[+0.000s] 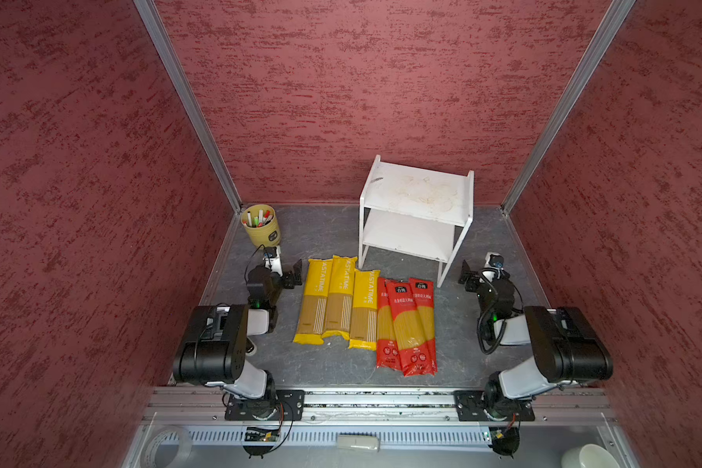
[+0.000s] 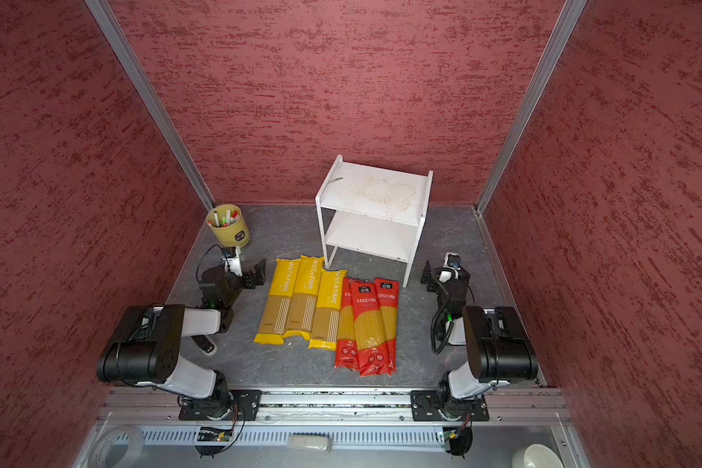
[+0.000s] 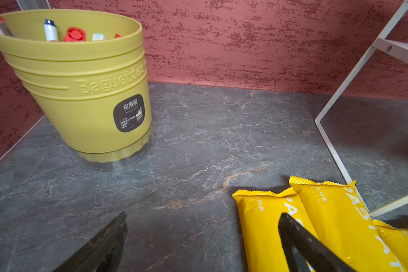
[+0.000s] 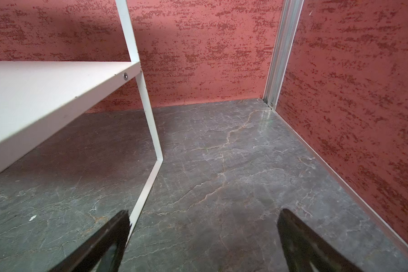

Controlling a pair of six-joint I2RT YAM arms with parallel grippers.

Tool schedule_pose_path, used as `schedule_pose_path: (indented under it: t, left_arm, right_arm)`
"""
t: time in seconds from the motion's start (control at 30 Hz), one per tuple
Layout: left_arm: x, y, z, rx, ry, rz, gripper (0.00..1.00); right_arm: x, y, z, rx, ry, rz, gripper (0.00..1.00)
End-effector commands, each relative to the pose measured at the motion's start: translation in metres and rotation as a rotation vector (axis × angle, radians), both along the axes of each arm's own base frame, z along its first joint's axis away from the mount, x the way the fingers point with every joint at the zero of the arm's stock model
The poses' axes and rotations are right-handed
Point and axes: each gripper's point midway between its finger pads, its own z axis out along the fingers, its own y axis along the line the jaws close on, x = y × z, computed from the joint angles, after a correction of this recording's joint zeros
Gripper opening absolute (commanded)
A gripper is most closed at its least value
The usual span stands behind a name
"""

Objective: Arrange pasta packages on shelves
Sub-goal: Pick up the pasta bag.

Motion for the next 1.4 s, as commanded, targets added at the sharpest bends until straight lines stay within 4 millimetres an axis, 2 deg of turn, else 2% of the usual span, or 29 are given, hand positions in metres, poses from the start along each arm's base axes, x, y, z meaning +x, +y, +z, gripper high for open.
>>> schedule_pose_path:
  t: [0.0,1.13,1.23,1.37]
  left_arm:
    - [0.005,0.002,0.005,0.003,-0.018,0.001,0.99]
    - [0.005,0.002,0.005,0.003,-0.019,0.001,1.00]
    - [0.005,0.003,0.005,0.001,-0.019,0.004,0.99]
    - [0.005,0.006,0.005,-0.016,-0.014,0.008,0.99]
  right_arm:
    - [0.005,-0.002,0.013,-0.006,-0.048,-0.016,0.99]
    - [0.005,-0.002,0.012,0.000,-0.045,-0.020,0.99]
    - [0.004,-0.012,0.014,0.014,-0.053,-0.078,0.99]
    - [0.002,-0.016,0.014,0.017,-0.059,-0.102,0.99]
